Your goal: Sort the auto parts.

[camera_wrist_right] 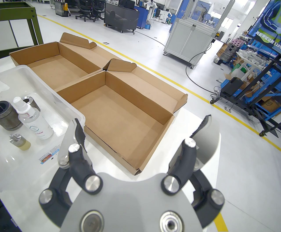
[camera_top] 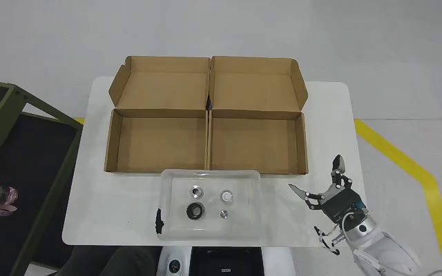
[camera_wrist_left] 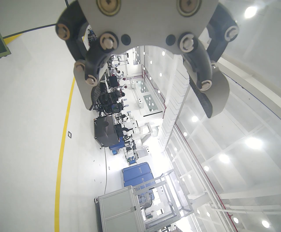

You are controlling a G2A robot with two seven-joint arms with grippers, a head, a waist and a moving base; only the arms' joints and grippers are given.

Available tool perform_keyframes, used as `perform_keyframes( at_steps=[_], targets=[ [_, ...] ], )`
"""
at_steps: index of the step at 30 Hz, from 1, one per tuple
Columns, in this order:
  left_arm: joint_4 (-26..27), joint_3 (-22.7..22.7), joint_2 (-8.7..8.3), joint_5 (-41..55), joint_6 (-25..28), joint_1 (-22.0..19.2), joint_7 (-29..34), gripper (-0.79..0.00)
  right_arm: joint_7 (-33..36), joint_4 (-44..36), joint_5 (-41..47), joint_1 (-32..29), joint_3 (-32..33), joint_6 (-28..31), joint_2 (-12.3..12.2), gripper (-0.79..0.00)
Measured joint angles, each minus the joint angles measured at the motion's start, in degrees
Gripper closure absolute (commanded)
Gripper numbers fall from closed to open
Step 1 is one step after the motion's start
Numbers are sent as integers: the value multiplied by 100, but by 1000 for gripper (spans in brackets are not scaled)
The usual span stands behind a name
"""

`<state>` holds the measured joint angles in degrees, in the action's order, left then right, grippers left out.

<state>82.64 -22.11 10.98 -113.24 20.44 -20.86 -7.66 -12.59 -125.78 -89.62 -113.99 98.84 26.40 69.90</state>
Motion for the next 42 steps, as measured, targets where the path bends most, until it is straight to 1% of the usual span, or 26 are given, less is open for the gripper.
perform_keyframes(
  at_steps=[20,23,29,32,36,42],
  targets=[
    [0,0,0,0,0,0,0,-785,0,0,0,1,-1,0,0,-785],
    [0,0,0,0,0,0,0,-785,49,27,216,78,-49,110,-5,-785],
    [0,0,0,0,0,0,0,-785,664,-72,343,397,-261,744,-54,-785],
    [0,0,0,0,0,0,0,-785,1148,-82,450,638,-475,1148,-81,-785],
    [0,0,0,0,0,0,0,-785,1905,-104,544,1040,-907,1583,-108,-785],
    [0,0,0,0,0,0,0,-785,2937,-192,483,1619,-1690,2029,-128,-785]
  ],
)
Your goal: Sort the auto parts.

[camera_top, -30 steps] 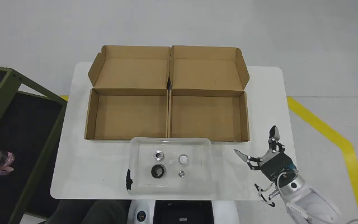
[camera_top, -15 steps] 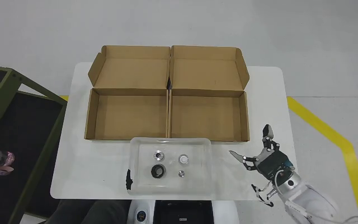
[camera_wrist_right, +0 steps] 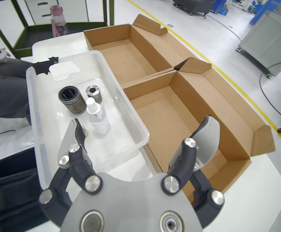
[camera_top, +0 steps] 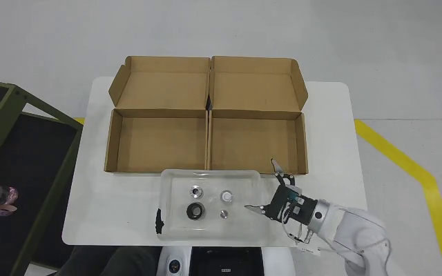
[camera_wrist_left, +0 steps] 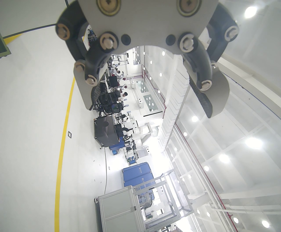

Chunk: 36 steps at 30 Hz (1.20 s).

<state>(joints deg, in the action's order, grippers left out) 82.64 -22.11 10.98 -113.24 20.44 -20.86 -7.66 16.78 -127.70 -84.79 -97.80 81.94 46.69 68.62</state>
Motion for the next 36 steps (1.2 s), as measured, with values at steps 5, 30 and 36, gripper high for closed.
perform_keyframes(
  at_steps=[5,30,36],
  targets=[
    [0,0,0,0,0,0,0,-785,683,4,39,430,-632,250,2,-785],
    [0,0,0,0,0,0,0,-785,2531,720,913,1646,-2148,298,2,-785],
    [0,0,0,0,0,0,0,-785,2567,898,1078,1721,-2178,217,-30,-785]
  ],
)
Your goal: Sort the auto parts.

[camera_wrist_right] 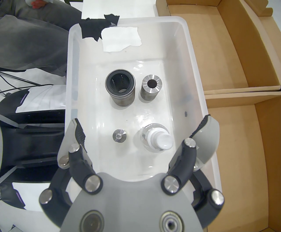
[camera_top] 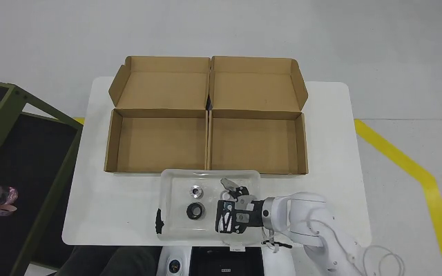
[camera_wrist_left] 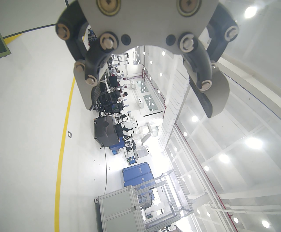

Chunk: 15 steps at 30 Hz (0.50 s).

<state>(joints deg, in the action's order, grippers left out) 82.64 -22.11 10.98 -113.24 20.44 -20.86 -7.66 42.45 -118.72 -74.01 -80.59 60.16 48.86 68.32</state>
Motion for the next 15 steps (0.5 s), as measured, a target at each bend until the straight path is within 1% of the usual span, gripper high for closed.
perform_keyframes(
  at_steps=[2,3,4,5,6,8,9,10,12,14,15],
  targets=[
    [0,0,0,0,0,0,0,-785,-13,56,50,24,-13,-31,-8,-785],
    [0,0,0,0,0,0,0,-785,-21,96,88,39,-25,-42,-13,-757],
    [0,0,0,0,0,0,0,-785,-29,130,122,54,-34,-45,-17,-699],
    [0,0,0,0,0,0,0,-785,-38,167,161,72,-43,-45,-20,-600],
    [0,0,0,0,0,0,0,-785,-41,215,206,100,-53,-45,-25,-591],
    [0,0,0,0,0,0,0,-785,-38,278,245,144,-71,-57,-32,-631],
    [0,0,0,0,0,0,0,-785,-35,317,264,171,-83,-79,-36,-637],
    [0,0,0,0,0,0,0,-785,-35,346,277,191,-89,-101,-39,-616],
    [0,0,0,0,0,0,0,-785,-36,412,300,235,-103,-154,-46,-613],
    [0,0,0,0,0,0,0,-785,-36,468,308,272,-113,-189,-52,-551],
    [0,0,0,0,0,0,0,-785,-37,503,317,295,-117,-213,-56,-542]
  ],
)
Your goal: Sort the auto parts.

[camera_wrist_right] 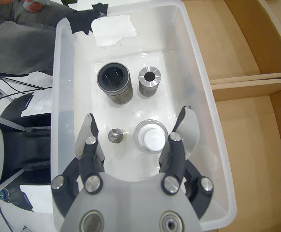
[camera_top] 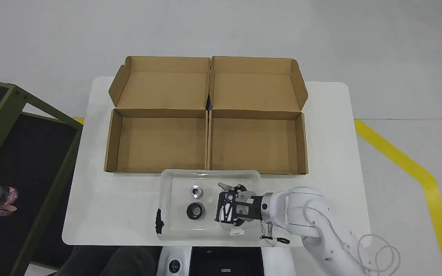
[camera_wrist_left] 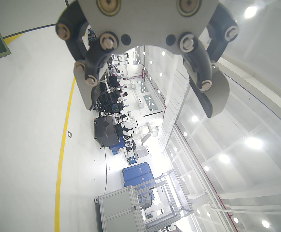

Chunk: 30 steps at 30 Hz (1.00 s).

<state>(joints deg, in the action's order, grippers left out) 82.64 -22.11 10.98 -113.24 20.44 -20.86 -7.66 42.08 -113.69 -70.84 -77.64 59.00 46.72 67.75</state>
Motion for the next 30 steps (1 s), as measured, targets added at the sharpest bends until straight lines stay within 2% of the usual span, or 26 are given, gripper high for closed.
perform_keyframes(
  at_steps=[7,12,15,19,30],
  targets=[
    [0,0,0,0,0,0,0,-785,-40,128,9,98,32,-166,-32,-388],
    [0,0,0,0,0,0,0,-785,-41,169,-26,149,23,-228,-56,-339],
    [0,0,0,0,0,0,0,-785,-13,162,-64,165,-5,-268,-68,-274],
    [0,0,0,0,0,0,0,-785,-24,162,-75,179,-34,-305,-84,0],
    [0,0,0,0,0,0,0,-785,-252,-281,87,106,130,-125,-176,0]
  ],
)
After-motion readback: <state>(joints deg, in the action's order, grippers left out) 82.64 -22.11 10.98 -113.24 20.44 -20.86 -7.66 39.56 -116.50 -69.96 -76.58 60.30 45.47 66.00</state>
